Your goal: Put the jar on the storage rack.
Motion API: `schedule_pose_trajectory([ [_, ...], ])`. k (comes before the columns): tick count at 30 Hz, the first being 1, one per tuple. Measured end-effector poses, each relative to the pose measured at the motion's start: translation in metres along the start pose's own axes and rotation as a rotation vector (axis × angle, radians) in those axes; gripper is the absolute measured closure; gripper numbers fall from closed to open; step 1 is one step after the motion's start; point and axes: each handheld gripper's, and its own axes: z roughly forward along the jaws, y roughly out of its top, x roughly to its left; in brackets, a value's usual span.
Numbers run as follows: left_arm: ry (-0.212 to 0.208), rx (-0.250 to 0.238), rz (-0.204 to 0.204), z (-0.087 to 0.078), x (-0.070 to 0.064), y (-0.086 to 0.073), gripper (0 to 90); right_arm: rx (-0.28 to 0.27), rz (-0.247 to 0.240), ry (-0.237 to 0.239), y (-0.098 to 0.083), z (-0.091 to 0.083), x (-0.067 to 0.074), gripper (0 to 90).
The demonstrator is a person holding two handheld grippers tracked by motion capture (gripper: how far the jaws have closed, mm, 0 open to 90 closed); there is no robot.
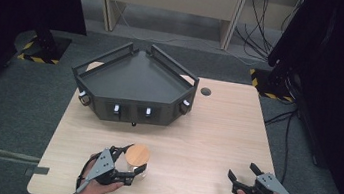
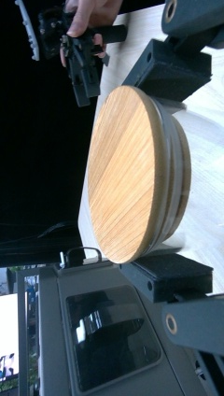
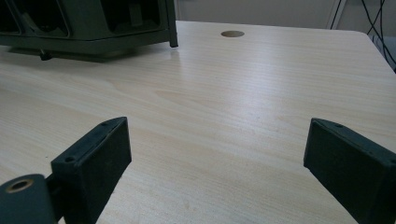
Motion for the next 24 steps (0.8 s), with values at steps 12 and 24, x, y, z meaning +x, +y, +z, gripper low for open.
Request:
schedule_pose_trajectory([
  [12,0.056,-0.043,0.007,-0.006,0.008,0.027,26.2,0.000,0.000,-0.003,0.000,0.000,0.000,7.8],
  [24,0.112,-0.057,0.015,-0.010,0.018,0.042,26.3,-0.002,-0.002,-0.006,0.000,0.000,0.000,7.8],
])
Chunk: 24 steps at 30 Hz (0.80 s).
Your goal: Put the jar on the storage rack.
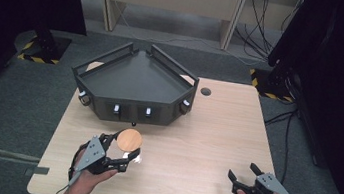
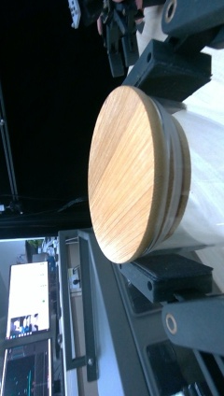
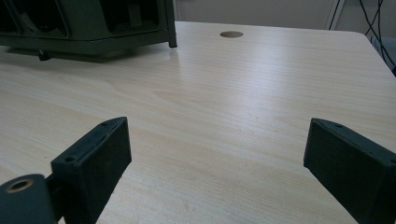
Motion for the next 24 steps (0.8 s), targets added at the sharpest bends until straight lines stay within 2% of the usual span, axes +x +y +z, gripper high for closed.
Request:
schedule_pose_trajectory([
  [2,0.015,-0.002,0.000,0.000,0.002,0.003,26.3,-0.001,-0.002,-0.001,0.000,0.000,0.000,7.8],
  [8,0.093,-0.007,-0.008,0.001,0.011,0.006,26.3,-0.002,-0.002,-0.002,0.000,0.000,0.000,7.9],
  [14,0.136,-0.002,-0.001,0.003,0.018,0.010,26.3,0.000,-0.003,-0.003,0.000,0.000,0.000,7.8],
  [24,0.194,-0.012,0.011,0.008,0.029,0.027,26.3,-0.001,-0.003,-0.004,0.000,0.000,0.000,7.9],
])
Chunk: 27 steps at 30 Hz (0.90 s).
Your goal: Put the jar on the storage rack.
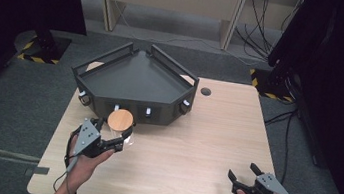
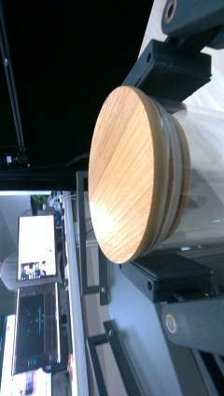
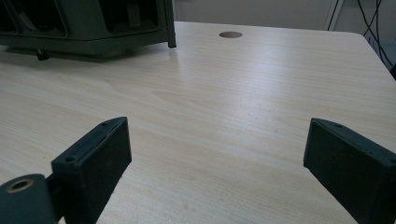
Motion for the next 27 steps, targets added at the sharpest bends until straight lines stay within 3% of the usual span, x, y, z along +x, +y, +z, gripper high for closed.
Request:
schedule_pose_trajectory([
  [27,0.063,-0.030,0.002,0.014,0.015,0.030,26.3,-0.001,0.000,-0.002,0.000,0.000,0.000,7.9],
])
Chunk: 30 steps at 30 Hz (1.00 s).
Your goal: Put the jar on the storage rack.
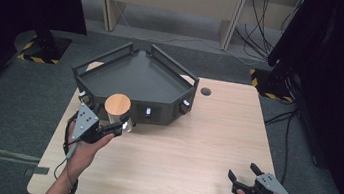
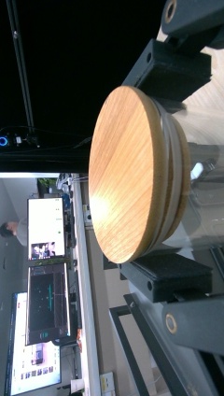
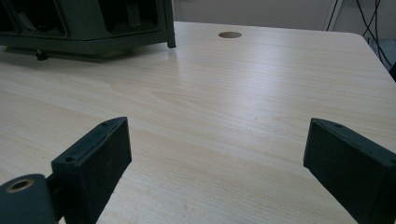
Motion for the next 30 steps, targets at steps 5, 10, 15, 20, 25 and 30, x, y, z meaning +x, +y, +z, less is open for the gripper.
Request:
schedule_pose_trajectory([
  [5,0.011,-0.001,0.000,0.002,0.003,0.004,26.3,0.001,0.001,-0.001,0.000,0.000,0.000,7.9],
  [10,0.026,-0.006,0.003,0.005,0.008,0.011,26.3,0.002,0.003,-0.001,0.000,0.000,0.000,7.9],
  [15,0.039,-0.012,0.003,0.006,0.011,0.016,26.3,0.001,0.004,-0.002,0.000,0.000,0.000,7.9],
  [20,0.046,-0.016,0.008,0.008,0.014,0.021,26.4,0.001,0.002,-0.003,0.000,0.000,0.000,7.9],
  [25,0.054,-0.024,0.013,0.012,0.017,0.030,26.3,0.002,0.002,-0.002,0.000,0.000,0.000,7.9],
  [30,0.063,-0.029,0.018,0.015,0.020,0.037,26.3,0.001,0.002,-0.003,0.000,0.000,0.000,7.9],
])
